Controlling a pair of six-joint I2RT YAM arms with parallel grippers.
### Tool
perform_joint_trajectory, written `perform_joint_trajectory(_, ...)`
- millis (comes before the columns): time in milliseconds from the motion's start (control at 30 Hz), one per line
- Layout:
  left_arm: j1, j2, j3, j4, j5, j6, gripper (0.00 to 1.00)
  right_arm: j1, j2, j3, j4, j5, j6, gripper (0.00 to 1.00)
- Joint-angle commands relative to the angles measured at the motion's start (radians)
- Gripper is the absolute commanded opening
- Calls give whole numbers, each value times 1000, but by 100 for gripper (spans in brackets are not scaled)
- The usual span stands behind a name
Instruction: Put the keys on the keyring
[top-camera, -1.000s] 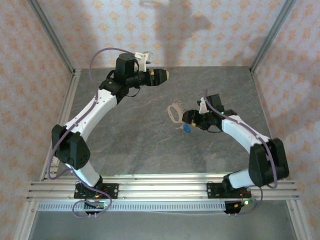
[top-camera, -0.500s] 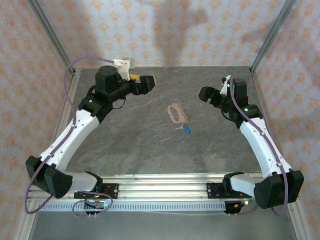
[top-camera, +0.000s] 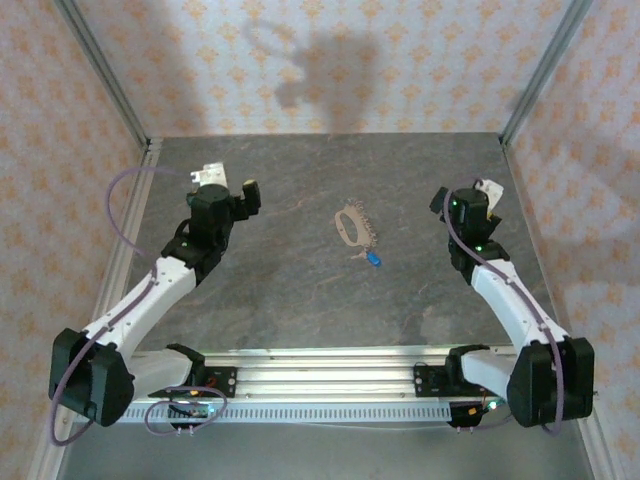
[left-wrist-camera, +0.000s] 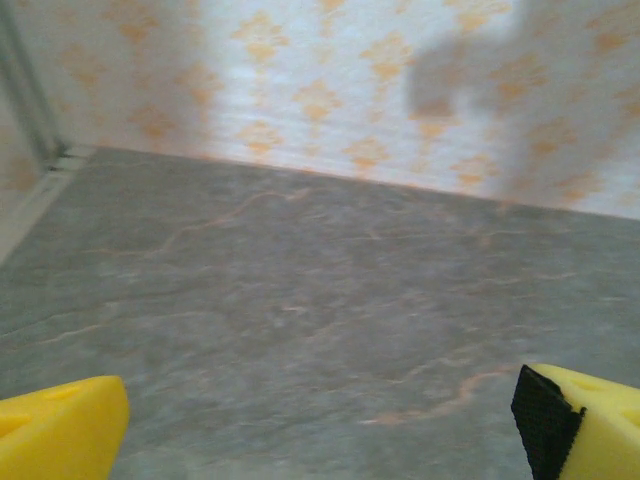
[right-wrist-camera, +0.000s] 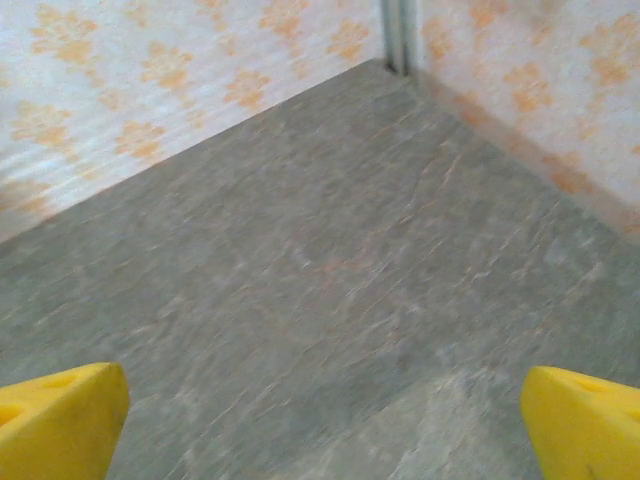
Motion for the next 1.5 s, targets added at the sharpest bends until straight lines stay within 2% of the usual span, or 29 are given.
perform_joint_trajectory(0, 79, -27, -69, 172, -90, 47, 100, -24, 32, -46, 175, 109, -85, 100)
perform_joint_trajectory(133, 160, -41, -140, 253, -84, 82, 100, -92, 89, -67, 184, 37, -83, 100)
perform_joint_trajectory(233, 178, -42, -182, 286, -101, 155, 100, -116, 121, -90, 214, 6, -79, 100)
perform_joint_trajectory(367, 204, -30, -251, 325, -103, 168, 100, -122, 159, -132, 303, -15, -86, 100)
perform_joint_trajectory(500, 216, 38, -295, 372, -100, 161, 100, -121, 189, -171, 397, -32, -122, 100)
perform_joint_trajectory(600, 216, 113, -346, 490, -64, 165, 100, -126, 197, -198, 454, -55, -149, 100)
perform_joint_trajectory(633, 218, 133, -332, 461, -53, 166, 100, -128, 204, -205, 460, -65, -155, 100)
perform_joint_trajectory(733, 220, 216, -395, 624, -14, 181, 100, -128, 249, -268, 577, -90, -167, 100)
perform_joint_trajectory(800, 220, 270, -431, 733, 2, 185, 100, -128, 286, -331, 726, -119, -181, 100)
perform_joint_trajectory(900, 220, 343, -431, 797, 67, 216, 100, -124, 322, -370, 819, -167, -201, 99)
perform_joint_trajectory(967, 228, 341, -401, 734, 115, 225, 100, -123, 402, -407, 992, -186, -212, 99)
perform_joint_trajectory(1000, 229, 344, -391, 719, 152, 244, 100, -123, 388, -391, 951, -205, -218, 99)
perform_joint_trajectory(1033, 229, 343, -372, 681, 176, 250, 100, -124, 366, -346, 823, -221, -220, 99)
perform_joint_trajectory(1067, 236, 347, -371, 688, 191, 244, 100, -123, 380, -321, 792, -238, -230, 99)
perform_joint_trajectory(1100, 245, 346, -363, 668, 203, 236, 100, -122, 401, -324, 833, -252, -240, 99)
perform_joint_trajectory(1167, 263, 349, -359, 661, 227, 227, 100, -122, 381, -311, 766, -251, -240, 99)
perform_joint_trajectory(1200, 262, 349, -358, 664, 227, 226, 100, -122, 390, -321, 805, -252, -242, 99)
perform_joint_trajectory(1467, 263, 349, -359, 663, 226, 226, 100, -86, 385, -309, 777, -236, -282, 99)
